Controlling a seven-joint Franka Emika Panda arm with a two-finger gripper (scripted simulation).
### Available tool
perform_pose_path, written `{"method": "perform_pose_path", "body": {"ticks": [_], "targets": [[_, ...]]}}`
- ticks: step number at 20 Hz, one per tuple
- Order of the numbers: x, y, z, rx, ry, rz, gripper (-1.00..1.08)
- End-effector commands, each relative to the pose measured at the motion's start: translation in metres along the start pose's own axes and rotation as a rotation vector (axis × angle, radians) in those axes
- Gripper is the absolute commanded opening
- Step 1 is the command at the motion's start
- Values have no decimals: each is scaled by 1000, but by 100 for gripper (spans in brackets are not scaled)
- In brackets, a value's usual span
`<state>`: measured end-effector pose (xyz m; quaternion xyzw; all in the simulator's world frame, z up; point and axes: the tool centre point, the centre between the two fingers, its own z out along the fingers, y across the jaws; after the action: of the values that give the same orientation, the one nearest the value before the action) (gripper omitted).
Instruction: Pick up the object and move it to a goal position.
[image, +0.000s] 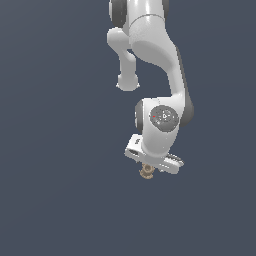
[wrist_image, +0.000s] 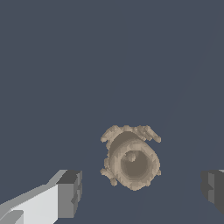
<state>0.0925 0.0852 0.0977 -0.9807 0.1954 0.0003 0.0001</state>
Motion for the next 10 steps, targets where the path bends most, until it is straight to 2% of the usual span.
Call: {"method": "perform_pose_path", "body": {"ticks": [1,10], "targets": [[0,0,3,0,0,0,100],[-1,1,47,0,1,4,100]]}}
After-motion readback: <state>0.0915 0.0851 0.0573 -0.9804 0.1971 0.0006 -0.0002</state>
